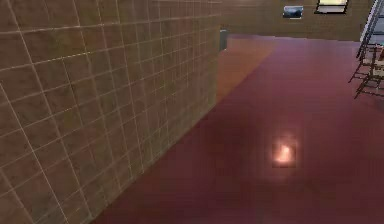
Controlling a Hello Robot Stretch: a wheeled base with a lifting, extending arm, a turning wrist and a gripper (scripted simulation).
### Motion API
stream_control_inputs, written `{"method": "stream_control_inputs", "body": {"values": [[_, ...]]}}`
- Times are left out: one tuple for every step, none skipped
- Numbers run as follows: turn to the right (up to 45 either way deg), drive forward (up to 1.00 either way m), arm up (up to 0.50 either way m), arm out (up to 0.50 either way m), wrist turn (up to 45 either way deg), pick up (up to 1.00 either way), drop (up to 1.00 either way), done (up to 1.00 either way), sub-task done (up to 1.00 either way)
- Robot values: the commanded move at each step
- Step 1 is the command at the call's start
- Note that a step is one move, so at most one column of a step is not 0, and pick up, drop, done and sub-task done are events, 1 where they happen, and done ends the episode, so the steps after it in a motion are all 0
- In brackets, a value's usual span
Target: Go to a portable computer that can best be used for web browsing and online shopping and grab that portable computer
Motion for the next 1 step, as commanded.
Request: {"method": "stream_control_inputs", "body": {"values": [[18.0,0.00,0.00,0.00,0.0,0.00,0.00,0.00,0.00]]}}
